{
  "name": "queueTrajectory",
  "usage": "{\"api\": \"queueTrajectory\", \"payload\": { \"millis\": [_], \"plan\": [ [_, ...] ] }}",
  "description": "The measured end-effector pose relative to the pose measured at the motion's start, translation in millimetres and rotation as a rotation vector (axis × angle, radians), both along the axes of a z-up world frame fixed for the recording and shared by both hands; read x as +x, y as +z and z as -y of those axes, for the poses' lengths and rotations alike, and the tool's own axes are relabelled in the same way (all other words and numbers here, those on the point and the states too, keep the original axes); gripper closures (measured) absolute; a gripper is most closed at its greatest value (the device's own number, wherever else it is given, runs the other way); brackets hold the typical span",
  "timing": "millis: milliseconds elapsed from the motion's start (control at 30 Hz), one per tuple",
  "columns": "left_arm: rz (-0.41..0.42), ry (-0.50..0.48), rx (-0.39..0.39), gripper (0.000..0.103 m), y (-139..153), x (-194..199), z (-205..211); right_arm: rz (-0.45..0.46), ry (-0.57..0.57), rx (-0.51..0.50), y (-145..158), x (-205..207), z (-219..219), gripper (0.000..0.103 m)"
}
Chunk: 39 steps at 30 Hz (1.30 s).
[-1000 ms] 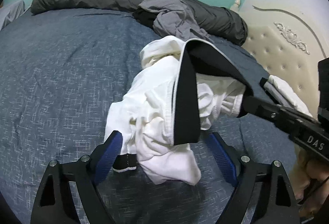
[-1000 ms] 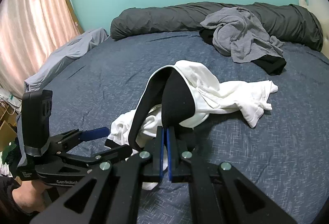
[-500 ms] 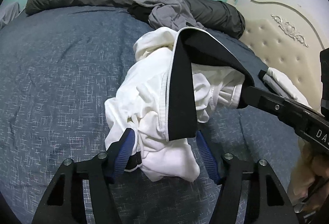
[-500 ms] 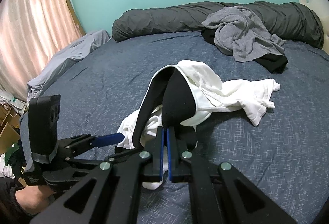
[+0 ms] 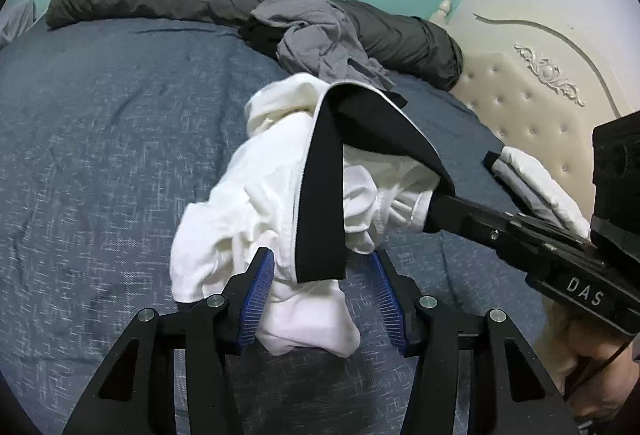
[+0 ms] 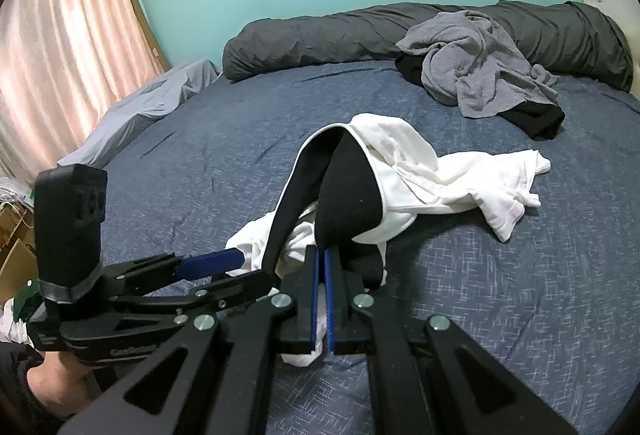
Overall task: Fold clothes
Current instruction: 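Grasp the white garment with the left gripper beside the right gripper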
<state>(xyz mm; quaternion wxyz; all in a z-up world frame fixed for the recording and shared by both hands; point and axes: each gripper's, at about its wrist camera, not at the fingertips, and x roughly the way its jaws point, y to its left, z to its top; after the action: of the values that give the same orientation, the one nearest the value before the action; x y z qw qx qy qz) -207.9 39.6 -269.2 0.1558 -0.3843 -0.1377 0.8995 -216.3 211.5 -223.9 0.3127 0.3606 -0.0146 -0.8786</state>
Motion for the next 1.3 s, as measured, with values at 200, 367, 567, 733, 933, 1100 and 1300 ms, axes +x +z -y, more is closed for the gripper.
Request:
{"api": "queueTrajectory", "payload": {
  "millis": [200, 367, 567, 733, 933, 1100, 1300],
  "plan": [
    [0.035, -0.007, 0.03, 0.049, -12, -6, 3, 0.002, 0.003, -0.004, 0, -1, 1, 0.101],
    [0.028, -0.004, 0.031, 0.053, -11, -10, 1, 0.003, 0.003, -0.008, 0, -1, 1, 0.101],
    [0.026, -0.006, 0.017, 0.067, -14, -18, 0, -0.002, 0.013, 0.006, -2, -1, 2, 0.101],
    [0.031, 0.023, 0.018, 0.075, -14, -19, 11, -0.009, -0.01, 0.027, -2, -2, -3, 0.101],
    [0.013, 0.079, 0.026, 0.076, -8, -16, 35, -0.005, -0.075, 0.068, -5, -8, -19, 0.101],
    [0.013, 0.102, 0.013, 0.076, -8, -16, 43, 0.026, -0.141, 0.14, -19, -23, -28, 0.099],
    [-0.003, 0.109, -0.046, 0.074, -3, -15, 42, 0.023, -0.181, 0.2, -32, -29, -28, 0.096]
  ]
}}
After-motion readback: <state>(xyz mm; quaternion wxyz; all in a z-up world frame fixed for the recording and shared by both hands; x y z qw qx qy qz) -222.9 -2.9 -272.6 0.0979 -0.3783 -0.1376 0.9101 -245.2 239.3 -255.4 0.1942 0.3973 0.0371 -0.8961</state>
